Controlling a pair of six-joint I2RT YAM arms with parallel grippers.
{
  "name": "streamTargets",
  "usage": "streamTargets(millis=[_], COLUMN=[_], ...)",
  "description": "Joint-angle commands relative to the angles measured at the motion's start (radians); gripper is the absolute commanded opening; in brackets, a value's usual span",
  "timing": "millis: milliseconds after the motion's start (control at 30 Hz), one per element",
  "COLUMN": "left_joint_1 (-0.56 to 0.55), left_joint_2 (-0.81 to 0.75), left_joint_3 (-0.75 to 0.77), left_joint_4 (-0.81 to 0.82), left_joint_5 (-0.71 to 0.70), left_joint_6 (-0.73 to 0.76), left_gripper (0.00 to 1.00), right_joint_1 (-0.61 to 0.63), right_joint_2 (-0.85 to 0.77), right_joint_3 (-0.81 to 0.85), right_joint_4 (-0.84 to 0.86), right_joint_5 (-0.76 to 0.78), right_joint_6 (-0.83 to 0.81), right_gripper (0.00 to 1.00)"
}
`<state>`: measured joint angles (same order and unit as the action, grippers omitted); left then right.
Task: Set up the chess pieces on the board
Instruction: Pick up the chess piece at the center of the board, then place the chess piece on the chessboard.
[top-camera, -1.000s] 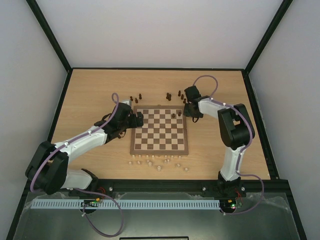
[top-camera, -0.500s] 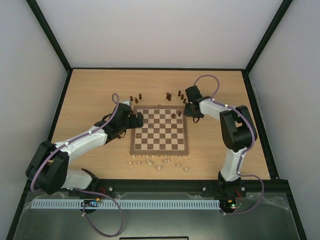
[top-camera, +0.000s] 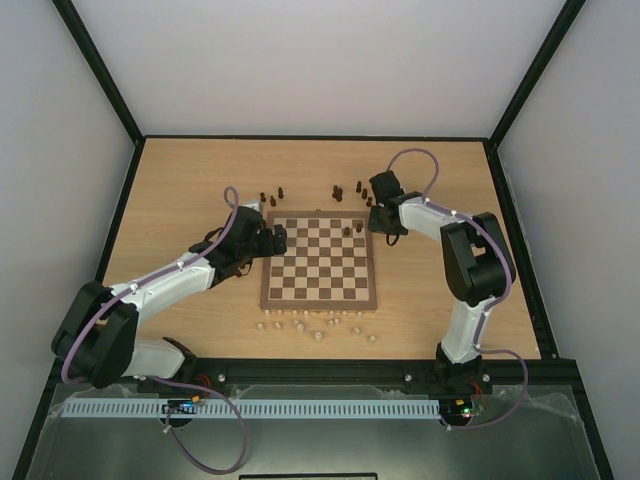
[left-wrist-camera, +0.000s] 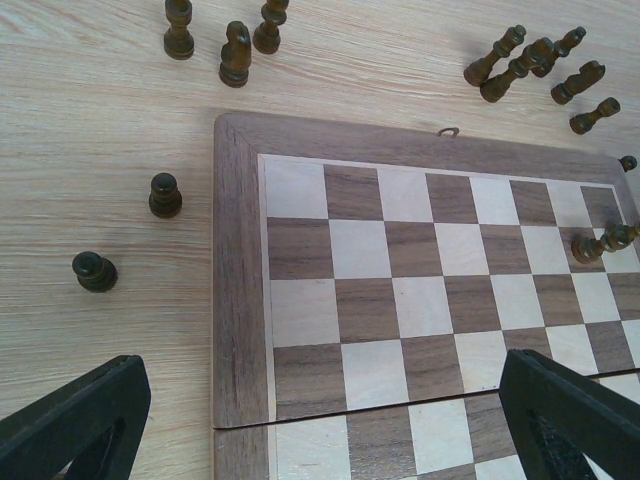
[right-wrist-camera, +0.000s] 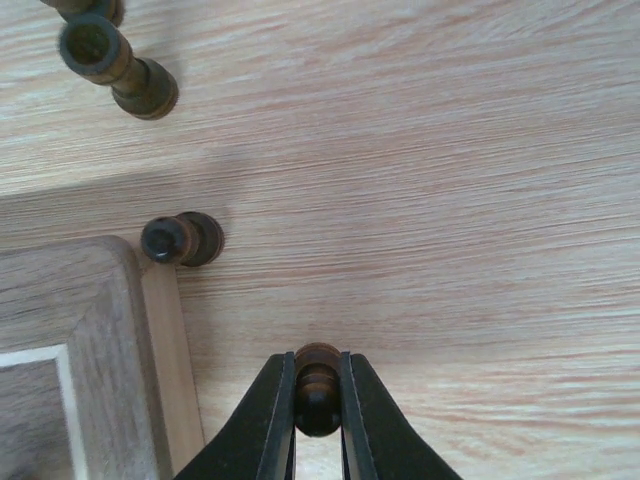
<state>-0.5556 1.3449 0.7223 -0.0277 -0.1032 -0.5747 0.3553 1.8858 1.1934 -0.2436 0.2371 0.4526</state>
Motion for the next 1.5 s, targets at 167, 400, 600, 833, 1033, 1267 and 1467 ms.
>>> streamTargets(millis=[167,400,600,833,1033,1267,1467], left_joint_1=[0.005,0.015,0.026,0.038,0.039,0.039,0.039], left_joint_2=[0.007,-0.002,-0.014,-0.021,-0.02,-0.013,-0.008], left_joint_3=[-0.01,-0.013,-0.021,-0.024,-0.026,-0.026,-0.026], left_joint_4=[0.015,0.014,0.012,0.012,0.015,0.017,0.019], left_joint_5=[0.0,0.0,0.002,0.006,0.007,0.008,0.01], left_joint_6=[0.006,0.007,0.007,0.007,0.006,0.006,0.006], left_gripper=[0.99,0.99,0.99,0.99,0.99,0.99,0.99], right_joint_1=[0.123,0.213,0.246,0.269,0.278,0.28,0.28], right_joint_2=[-0.15,-0.099,0.021,0.091,0.112,0.131,0.136], right_joint_3=[0.091,0.241,0.328,0.366,0.351,0.341,0.328], right_joint_4=[-0.15,-0.209,-0.245,-0.283,-0.291,-0.286,-0.29], right_joint_5=[0.107,0.004,-0.041,-0.05,-0.049,-0.056,-0.051], right_joint_6=[-0.01,-0.045,-0.057,-0.063,-0.061,-0.062,-0.061], right_gripper=[0.05,0.06,0.06,0.06,0.09,0.09,0.1])
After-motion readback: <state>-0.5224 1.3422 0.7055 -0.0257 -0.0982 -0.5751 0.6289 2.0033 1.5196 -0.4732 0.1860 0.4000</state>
